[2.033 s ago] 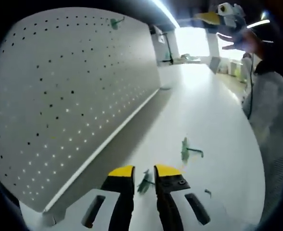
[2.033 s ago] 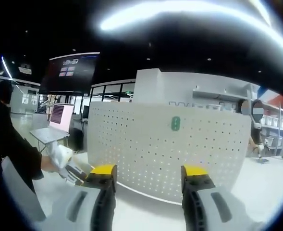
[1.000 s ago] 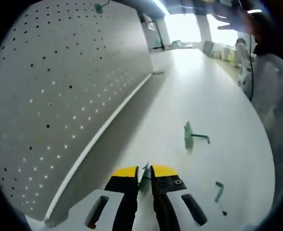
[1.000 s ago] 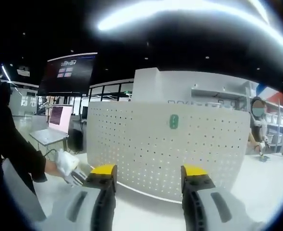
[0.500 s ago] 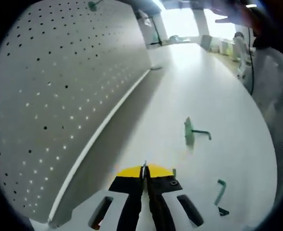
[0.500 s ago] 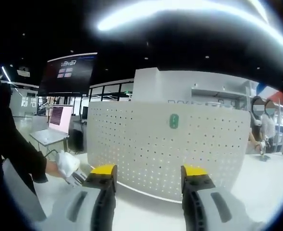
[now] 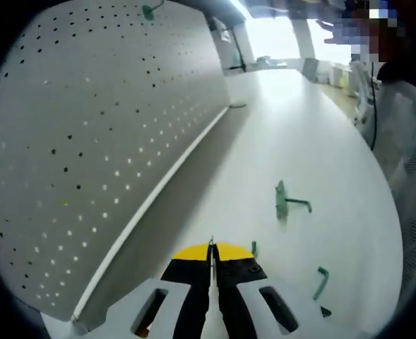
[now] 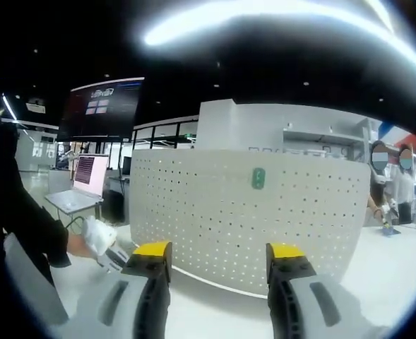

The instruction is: Insert the hook assembly into the mounting plate slot until the hook locks in place.

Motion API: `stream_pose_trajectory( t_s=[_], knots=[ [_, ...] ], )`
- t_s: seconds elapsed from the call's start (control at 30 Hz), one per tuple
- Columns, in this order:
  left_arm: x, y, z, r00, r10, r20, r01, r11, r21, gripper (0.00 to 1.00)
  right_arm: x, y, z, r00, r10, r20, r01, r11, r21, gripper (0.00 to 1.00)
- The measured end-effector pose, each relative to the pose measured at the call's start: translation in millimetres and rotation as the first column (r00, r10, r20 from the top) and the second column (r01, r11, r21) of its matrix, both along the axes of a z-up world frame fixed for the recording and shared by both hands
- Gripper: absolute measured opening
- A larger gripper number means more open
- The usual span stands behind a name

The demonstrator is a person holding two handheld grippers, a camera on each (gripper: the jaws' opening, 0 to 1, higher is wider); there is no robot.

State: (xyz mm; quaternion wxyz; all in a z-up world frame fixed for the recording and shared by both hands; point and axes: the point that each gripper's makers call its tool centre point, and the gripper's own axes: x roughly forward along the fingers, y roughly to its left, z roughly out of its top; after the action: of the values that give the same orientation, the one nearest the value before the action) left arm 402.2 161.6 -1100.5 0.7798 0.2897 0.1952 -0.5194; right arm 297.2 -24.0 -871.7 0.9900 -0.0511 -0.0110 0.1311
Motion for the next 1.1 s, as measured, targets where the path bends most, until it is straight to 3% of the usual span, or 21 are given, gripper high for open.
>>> stream_pose_trajectory(
  t_s=[0.5,0.7,1.1],
  knots=[
    [-1.4,6,29.6,0.998,0.062,-0.007,-0.063,0.992,-0.106,0.01,0,13,8.8,0.999,0.033,0.018,-0.033,0.999,-0.029,0.52],
    [-6.5,8,49.2,0.996,0.087,-0.036,-0.092,0.981,-0.173,0.01,1,18,10.2,0.999,0.05,0.021,-0.05,0.998,-0.033,0.52],
    [-22.1,3,98.3,0.991,0.109,-0.084,-0.131,0.936,-0.326,0.01,1,35,12.3,0.995,0.092,0.024,-0.09,0.994,-0.069,0.5]
  ],
)
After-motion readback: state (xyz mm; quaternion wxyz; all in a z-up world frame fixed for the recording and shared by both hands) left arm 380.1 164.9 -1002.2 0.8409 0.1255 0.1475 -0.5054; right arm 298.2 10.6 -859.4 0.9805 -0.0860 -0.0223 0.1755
